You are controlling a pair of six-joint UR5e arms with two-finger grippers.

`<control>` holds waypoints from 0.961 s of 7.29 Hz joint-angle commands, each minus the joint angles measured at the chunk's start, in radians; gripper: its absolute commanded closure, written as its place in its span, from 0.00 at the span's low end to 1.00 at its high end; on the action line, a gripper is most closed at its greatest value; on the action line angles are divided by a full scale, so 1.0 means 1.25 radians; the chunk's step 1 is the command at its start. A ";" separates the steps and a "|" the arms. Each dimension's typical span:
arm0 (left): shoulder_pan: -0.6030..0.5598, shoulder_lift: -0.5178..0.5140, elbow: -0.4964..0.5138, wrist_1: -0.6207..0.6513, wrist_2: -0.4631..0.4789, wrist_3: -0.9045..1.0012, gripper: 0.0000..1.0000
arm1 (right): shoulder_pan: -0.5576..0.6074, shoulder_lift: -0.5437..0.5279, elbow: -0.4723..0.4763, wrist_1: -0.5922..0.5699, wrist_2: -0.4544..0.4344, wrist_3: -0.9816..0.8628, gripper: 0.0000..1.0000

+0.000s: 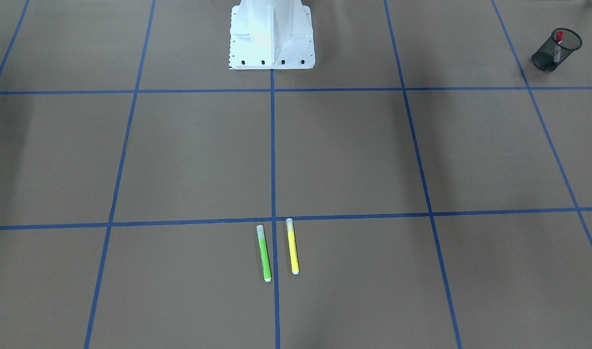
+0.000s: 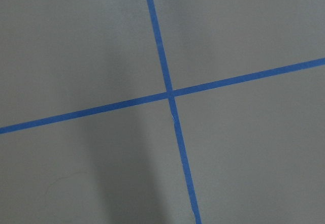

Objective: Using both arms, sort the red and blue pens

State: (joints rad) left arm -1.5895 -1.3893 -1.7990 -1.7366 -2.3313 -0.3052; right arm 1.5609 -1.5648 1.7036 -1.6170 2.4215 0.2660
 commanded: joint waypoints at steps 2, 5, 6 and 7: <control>0.000 0.001 0.014 -0.006 -0.011 -0.001 0.00 | -0.025 -0.002 0.010 -0.004 -0.022 0.012 0.00; 0.000 0.000 0.010 -0.007 -0.010 0.000 0.00 | -0.037 -0.021 -0.010 -0.006 -0.077 0.001 0.00; 0.000 0.000 0.010 -0.008 -0.010 0.002 0.00 | -0.037 -0.024 -0.012 -0.005 -0.088 -0.002 0.00; 0.000 0.000 0.008 -0.009 -0.011 0.005 0.00 | -0.037 -0.031 -0.011 -0.002 -0.088 -0.002 0.00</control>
State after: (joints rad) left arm -1.5892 -1.3896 -1.7874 -1.7466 -2.3442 -0.3027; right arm 1.5147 -1.5934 1.6912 -1.6230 2.3188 0.2667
